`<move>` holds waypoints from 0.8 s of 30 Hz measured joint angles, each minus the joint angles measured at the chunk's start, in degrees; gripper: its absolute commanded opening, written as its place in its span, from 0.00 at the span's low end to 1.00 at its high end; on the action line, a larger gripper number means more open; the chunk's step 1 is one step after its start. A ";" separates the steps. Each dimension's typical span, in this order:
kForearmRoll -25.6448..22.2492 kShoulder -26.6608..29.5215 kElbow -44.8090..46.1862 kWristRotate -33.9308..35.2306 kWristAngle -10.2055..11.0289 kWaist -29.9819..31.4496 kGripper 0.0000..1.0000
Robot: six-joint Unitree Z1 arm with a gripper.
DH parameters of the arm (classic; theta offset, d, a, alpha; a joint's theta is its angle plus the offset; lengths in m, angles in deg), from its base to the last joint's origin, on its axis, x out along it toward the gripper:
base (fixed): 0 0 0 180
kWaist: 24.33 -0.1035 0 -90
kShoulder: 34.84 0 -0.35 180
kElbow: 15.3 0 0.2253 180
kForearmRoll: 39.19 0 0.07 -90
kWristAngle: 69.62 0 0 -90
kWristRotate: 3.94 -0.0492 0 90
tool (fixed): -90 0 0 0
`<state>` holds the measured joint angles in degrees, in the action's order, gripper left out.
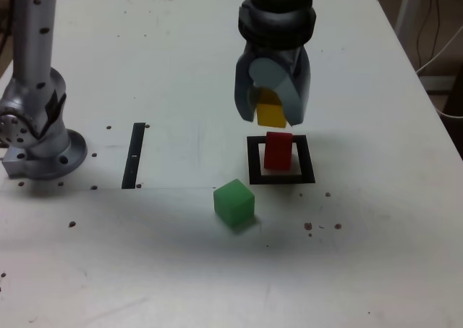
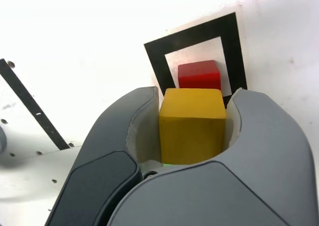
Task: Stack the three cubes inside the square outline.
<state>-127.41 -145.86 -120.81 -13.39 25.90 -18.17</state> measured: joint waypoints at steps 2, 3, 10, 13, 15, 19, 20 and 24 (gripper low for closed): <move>0.13 -0.76 0.05 0.33 -0.04 0.03 0.26; 0.13 -1.26 0.02 0.38 -0.05 0.09 0.26; 0.21 -2.97 -0.13 0.38 -0.01 0.01 0.26; 0.44 -3.05 -0.10 0.37 -0.41 -0.03 0.26; 0.65 -3.20 0.14 0.38 -0.43 -0.03 0.26; 1.03 -3.42 0.47 0.38 -0.33 -0.03 0.26; 1.16 -3.46 0.47 0.38 -0.28 -0.03 0.26; 1.38 -4.16 0.47 0.37 -0.13 -0.06 0.26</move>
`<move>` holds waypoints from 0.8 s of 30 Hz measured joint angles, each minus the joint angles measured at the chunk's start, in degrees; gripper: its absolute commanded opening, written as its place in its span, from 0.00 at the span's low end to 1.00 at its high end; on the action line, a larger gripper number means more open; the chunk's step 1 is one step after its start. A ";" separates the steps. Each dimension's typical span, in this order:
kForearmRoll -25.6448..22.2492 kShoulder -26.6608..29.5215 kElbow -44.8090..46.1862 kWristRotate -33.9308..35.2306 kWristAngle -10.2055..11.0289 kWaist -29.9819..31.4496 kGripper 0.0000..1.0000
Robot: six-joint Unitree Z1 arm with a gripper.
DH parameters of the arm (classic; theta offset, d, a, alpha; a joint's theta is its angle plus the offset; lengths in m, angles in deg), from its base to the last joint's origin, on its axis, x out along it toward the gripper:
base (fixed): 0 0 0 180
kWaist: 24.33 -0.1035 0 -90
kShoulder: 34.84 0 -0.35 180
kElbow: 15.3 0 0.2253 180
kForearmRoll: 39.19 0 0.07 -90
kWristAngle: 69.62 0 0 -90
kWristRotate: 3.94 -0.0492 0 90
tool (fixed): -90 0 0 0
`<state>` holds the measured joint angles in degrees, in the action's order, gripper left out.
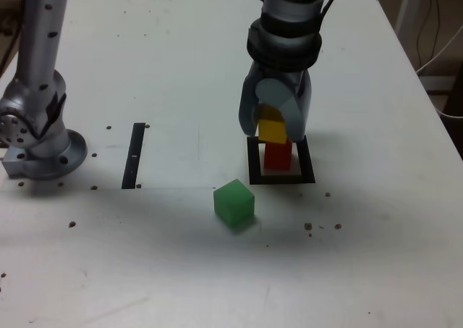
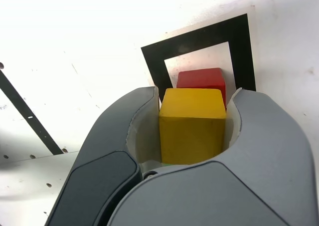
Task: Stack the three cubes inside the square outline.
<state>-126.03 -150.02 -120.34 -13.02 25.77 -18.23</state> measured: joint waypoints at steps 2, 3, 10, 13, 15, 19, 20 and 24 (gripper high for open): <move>0.17 -0.21 0.00 0.00 0.00 -0.04 0.26; 0.23 -0.22 -0.01 -0.01 0.00 -0.06 0.26; 0.48 -0.34 -0.05 -0.43 -0.45 -0.18 0.27; 0.86 -0.72 -0.11 -0.78 -0.94 -0.35 0.28; 1.16 -1.15 -0.14 -1.25 -1.63 -0.70 0.29; 1.19 -1.31 -0.17 -1.66 -1.96 -1.18 0.29; 1.12 -1.31 -0.18 -1.68 -2.02 -1.20 0.29; 0.96 -1.31 -0.20 -1.68 -2.13 -1.21 0.41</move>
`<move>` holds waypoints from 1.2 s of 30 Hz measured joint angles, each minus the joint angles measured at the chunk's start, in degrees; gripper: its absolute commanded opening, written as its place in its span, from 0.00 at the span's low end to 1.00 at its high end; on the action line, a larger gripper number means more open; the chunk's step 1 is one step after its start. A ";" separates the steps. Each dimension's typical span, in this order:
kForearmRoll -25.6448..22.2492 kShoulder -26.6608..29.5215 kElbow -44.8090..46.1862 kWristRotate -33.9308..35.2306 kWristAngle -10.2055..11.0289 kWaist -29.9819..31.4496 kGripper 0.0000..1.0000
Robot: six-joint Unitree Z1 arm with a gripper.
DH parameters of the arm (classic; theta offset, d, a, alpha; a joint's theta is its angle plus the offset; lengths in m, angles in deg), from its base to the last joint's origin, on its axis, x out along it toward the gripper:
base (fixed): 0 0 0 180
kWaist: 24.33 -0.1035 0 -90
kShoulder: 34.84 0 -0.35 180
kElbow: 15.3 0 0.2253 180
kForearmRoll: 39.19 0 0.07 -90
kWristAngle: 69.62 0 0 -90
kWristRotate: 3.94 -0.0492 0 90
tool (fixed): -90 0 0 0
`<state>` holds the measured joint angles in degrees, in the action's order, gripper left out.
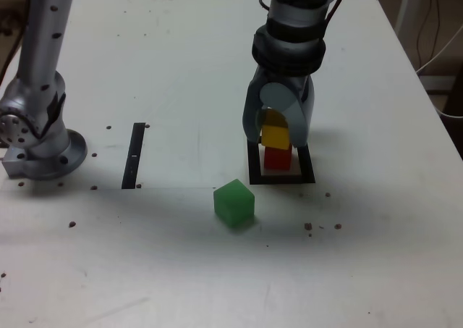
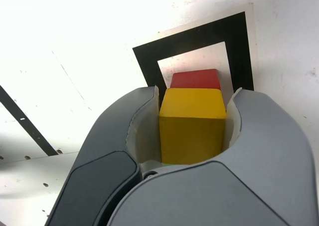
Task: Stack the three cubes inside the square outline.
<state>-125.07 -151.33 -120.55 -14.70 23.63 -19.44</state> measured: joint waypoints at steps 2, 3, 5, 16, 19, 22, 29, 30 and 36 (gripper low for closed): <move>0.00 0.00 -0.01 0.00 -0.01 0.00 0.51; 0.00 0.00 -0.03 0.00 -0.01 0.00 0.56; 0.00 0.00 -0.03 -0.08 -0.02 0.00 0.68; -0.93 -0.24 -0.86 -0.98 -0.45 0.00 0.99; -1.84 -0.23 -0.94 -1.15 -0.14 0.00 0.99; -2.95 -0.22 -1.25 -1.33 -0.13 0.00 0.99; -3.91 2.36 -1.60 -1.36 0.02 0.85 0.99; -3.92 3.04 -1.57 -1.36 0.02 1.14 0.99; -5.84 7.02 0.34 -0.55 -1.54 2.31 0.99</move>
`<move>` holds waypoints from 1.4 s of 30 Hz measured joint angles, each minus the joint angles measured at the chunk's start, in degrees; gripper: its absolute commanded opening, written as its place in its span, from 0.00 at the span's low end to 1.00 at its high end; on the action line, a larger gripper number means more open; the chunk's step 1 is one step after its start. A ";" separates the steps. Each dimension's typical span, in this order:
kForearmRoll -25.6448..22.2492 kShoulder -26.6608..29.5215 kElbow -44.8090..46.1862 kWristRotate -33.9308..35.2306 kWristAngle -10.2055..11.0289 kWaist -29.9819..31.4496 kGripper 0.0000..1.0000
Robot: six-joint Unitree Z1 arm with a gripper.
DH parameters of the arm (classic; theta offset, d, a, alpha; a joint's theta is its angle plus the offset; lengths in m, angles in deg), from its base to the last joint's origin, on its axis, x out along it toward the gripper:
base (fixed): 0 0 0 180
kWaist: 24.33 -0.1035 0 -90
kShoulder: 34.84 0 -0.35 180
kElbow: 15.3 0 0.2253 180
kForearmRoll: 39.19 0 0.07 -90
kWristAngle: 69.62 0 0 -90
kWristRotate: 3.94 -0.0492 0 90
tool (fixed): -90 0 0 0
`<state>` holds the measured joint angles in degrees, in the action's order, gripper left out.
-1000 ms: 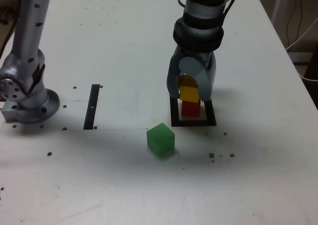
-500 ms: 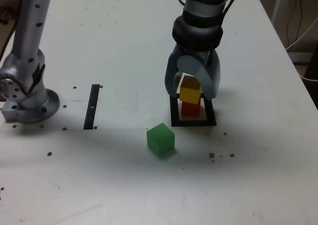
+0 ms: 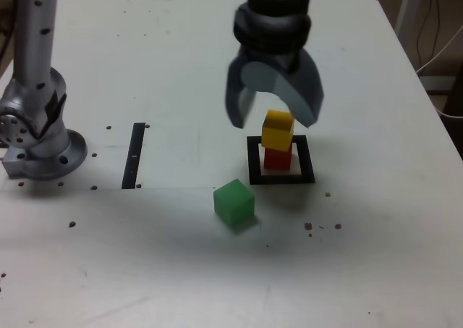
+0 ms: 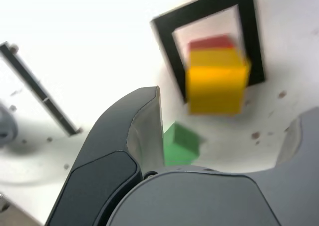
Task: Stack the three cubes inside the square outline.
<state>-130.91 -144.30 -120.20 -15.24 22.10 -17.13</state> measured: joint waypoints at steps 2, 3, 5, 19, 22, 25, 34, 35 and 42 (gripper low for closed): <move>-1.82 2.14 0.30 1.00 -0.16 1.21 0.99; -2.49 3.00 0.26 1.73 0.02 1.92 0.99; -3.64 4.36 0.23 3.94 1.12 4.04 0.99; 3.99 8.22 11.76 30.38 -0.94 19.06 0.95; 5.22 8.20 14.50 36.08 -2.36 20.14 0.94; 6.66 8.20 15.11 41.81 -3.19 21.84 0.95; 10.58 4.96 16.30 50.48 -4.15 24.00 0.96; 11.03 4.58 16.37 51.24 -4.15 24.24 0.96; 14.94 2.78 17.05 53.98 -2.66 24.49 0.97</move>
<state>-115.97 -141.52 -103.15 38.74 19.43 7.36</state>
